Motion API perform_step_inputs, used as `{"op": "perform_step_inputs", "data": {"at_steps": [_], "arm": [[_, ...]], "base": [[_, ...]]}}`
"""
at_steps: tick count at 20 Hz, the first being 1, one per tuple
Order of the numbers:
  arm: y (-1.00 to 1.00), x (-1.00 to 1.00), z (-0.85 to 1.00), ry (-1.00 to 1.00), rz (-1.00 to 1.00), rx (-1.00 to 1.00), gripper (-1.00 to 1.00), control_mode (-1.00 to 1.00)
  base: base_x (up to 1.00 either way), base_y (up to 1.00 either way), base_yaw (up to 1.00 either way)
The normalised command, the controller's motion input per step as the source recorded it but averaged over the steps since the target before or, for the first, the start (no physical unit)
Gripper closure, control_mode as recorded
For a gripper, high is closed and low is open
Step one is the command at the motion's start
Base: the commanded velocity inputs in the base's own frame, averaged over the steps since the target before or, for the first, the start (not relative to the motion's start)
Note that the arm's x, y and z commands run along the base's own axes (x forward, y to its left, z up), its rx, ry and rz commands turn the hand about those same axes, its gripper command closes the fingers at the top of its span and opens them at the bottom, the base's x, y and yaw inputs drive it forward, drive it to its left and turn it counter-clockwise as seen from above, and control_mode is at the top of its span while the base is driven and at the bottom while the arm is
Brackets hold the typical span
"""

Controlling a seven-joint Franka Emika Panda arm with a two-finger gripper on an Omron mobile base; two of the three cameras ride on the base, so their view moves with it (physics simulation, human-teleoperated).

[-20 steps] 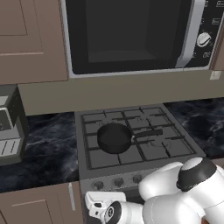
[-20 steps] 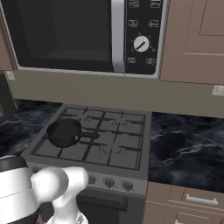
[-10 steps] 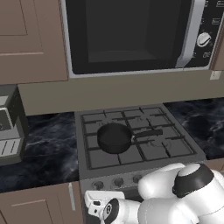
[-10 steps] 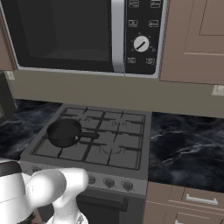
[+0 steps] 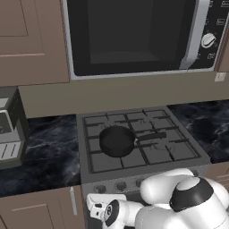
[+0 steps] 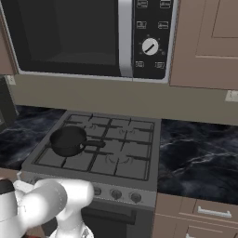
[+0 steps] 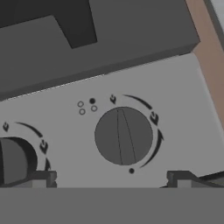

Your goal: Turn off the front left burner of the stove.

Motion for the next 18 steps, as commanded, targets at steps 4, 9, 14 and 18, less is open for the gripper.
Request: {"op": "perform_step_inputs", "data": {"at_steps": [4,9,14,18], "arm": [[0.0,0.07,-0.11,0.0,0.0,-0.02,-1.0,-1.0],[0.11,0.0,-0.1,0.0,0.0,-0.02,-1.0,-1.0],[0.09,0.05,-0.1,0.0,0.0,-0.01,-1.0,-1.0],[0.01,0.09,-0.04,0.0,0.0,0.0,-1.0,-1.0]], "base": [[0.0,0.0,0.0],[0.0,0.0,0.0],[0.0,0.0,0.0],[0.0,0.0,0.0]]}}
